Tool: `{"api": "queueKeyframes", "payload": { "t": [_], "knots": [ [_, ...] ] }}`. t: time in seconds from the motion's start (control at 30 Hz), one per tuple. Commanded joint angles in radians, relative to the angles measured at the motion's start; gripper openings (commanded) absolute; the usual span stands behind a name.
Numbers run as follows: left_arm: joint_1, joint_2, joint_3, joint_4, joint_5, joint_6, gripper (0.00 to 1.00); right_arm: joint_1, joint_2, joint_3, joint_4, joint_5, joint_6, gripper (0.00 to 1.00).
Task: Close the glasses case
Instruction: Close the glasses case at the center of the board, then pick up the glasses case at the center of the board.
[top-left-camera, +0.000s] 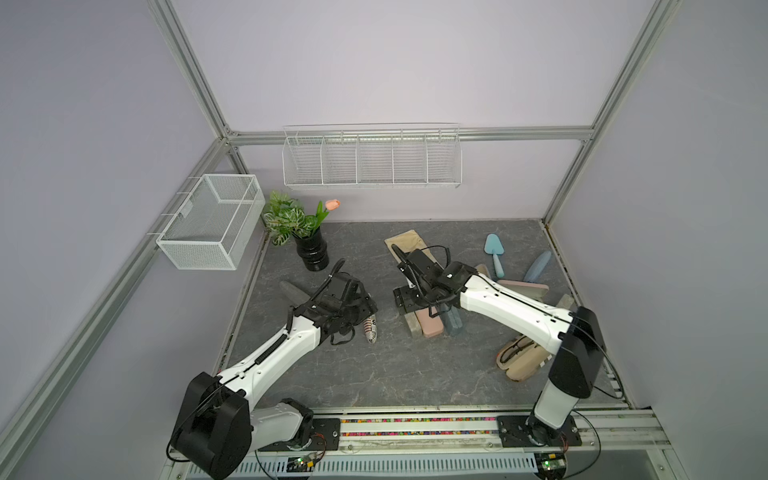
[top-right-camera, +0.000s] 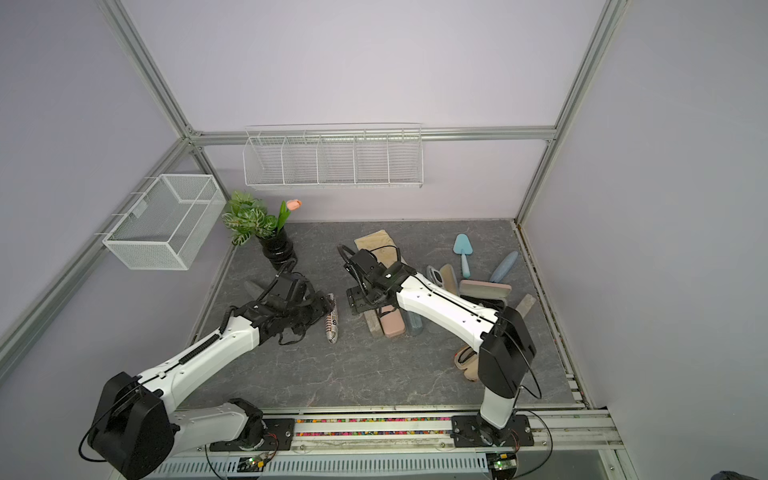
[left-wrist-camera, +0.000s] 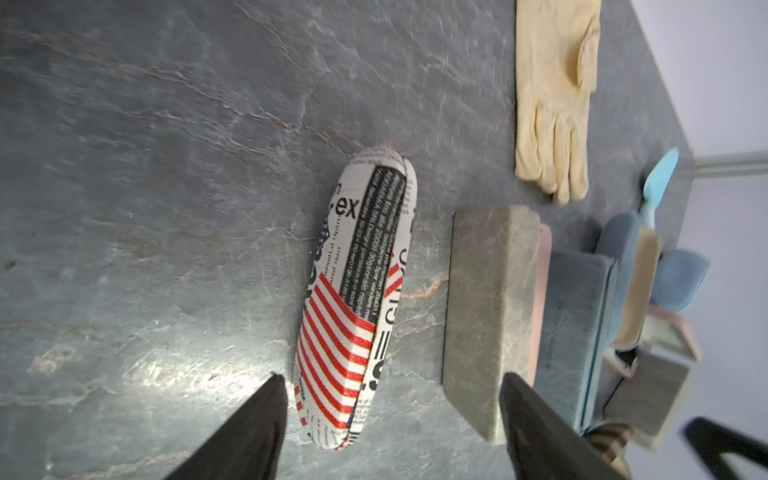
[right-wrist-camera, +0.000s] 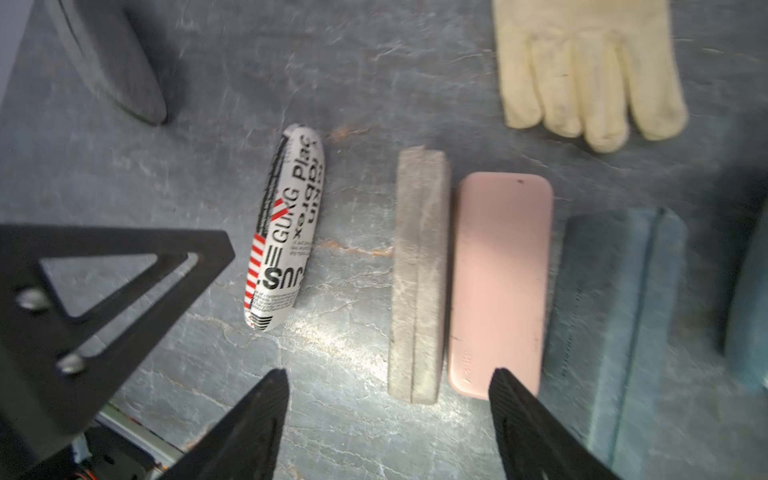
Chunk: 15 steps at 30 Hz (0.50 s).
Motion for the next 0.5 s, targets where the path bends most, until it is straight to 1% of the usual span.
{"api": "queueKeyframes", "payload": {
  "t": [0.0, 0.07, 0.2, 0.27, 0.3, 0.33, 0.4, 0.43, 0.47],
  "knots": [
    [-0.003, 0.079, 0.032, 0.009, 0.038, 0.043, 0.83, -0.041, -0.081, -0.071, -0.013, 0.046, 0.017, 0.82],
    [-0.004, 0.143, 0.054, 0.011, 0.055, 0.058, 0.83, -0.061, -0.123, -0.116, -0.001, 0.043, 0.020, 0.83],
    [-0.011, 0.242, 0.102, -0.006, 0.043, 0.073, 0.82, -0.091, -0.179, -0.184, 0.012, 0.041, 0.025, 0.84],
    [-0.015, 0.284, 0.126, -0.014, 0.040, 0.078, 0.79, -0.103, -0.201, -0.216, 0.024, 0.035, 0.026, 0.84],
    [-0.019, 0.300, 0.134, -0.017, 0.038, 0.079, 0.74, -0.108, -0.209, -0.227, 0.028, 0.031, 0.028, 0.84],
    [-0.022, 0.315, 0.145, -0.022, 0.033, 0.079, 0.64, -0.115, -0.216, -0.240, 0.032, 0.030, 0.029, 0.84],
    [-0.028, 0.335, 0.160, -0.030, 0.027, 0.077, 0.52, -0.128, -0.227, -0.255, 0.036, 0.025, 0.028, 0.84],
    [-0.031, 0.343, 0.167, -0.034, 0.019, 0.075, 0.44, -0.133, -0.234, -0.262, 0.039, 0.024, 0.026, 0.84],
    [-0.032, 0.347, 0.173, -0.040, 0.011, 0.073, 0.40, -0.139, -0.239, -0.268, 0.041, 0.023, 0.024, 0.84]
  ]
}}
